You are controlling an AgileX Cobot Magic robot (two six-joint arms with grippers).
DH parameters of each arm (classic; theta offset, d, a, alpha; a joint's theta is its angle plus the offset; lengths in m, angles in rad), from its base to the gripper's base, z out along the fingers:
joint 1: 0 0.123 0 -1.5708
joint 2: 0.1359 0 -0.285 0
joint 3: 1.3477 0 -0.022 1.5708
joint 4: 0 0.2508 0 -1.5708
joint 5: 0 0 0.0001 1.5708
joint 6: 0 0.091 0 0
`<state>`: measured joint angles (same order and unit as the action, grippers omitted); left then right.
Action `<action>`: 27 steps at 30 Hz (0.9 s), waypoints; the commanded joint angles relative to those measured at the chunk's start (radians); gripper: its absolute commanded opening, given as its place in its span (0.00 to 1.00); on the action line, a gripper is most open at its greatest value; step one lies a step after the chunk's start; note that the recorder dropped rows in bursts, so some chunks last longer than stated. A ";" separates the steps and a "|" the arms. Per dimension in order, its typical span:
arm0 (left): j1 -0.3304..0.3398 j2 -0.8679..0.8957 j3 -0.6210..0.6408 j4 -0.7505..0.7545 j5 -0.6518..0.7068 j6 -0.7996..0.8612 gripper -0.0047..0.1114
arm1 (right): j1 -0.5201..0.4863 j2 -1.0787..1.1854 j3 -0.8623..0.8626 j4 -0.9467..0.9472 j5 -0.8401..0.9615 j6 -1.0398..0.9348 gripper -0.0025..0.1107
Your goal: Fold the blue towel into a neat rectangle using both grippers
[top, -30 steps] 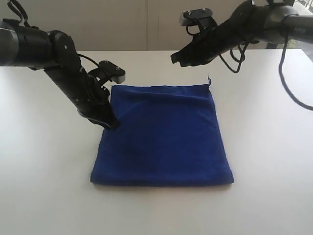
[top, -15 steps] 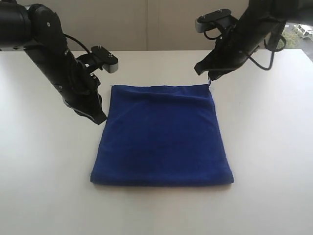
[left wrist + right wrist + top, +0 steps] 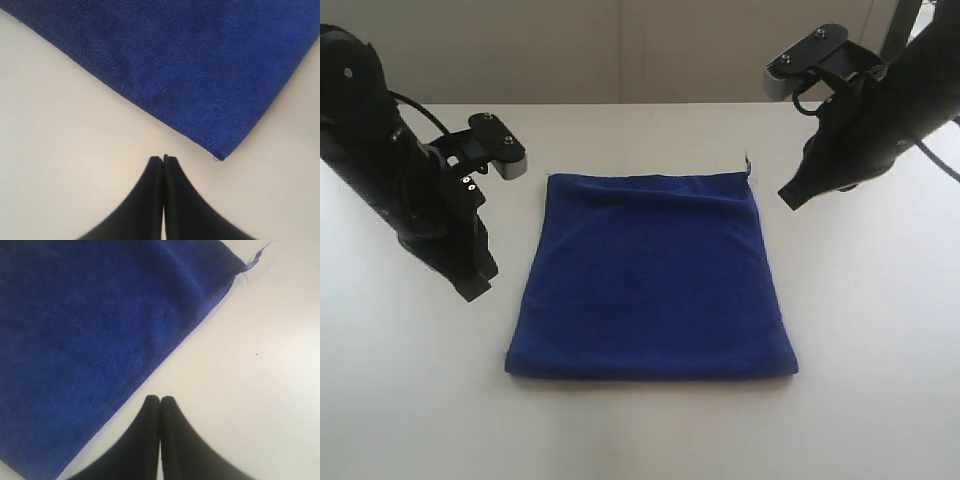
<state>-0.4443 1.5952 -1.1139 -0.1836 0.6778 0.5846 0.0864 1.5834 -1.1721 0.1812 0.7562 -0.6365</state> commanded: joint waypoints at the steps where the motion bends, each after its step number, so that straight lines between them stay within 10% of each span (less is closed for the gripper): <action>1: 0.002 -0.080 0.037 -0.009 0.011 0.067 0.04 | 0.003 -0.092 0.096 0.005 -0.055 -0.042 0.02; 10: -0.121 -0.061 0.037 -0.079 -0.006 0.177 0.04 | 0.105 -0.109 0.237 0.113 -0.111 0.022 0.02; 27: -0.126 0.241 0.037 -0.100 -0.031 -0.032 0.04 | 0.115 0.197 0.255 0.116 -0.047 0.330 0.02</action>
<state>-0.5637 1.8308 -1.0834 -0.2719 0.5836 0.5616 0.1986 1.7719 -0.9215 0.2964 0.6781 -0.3278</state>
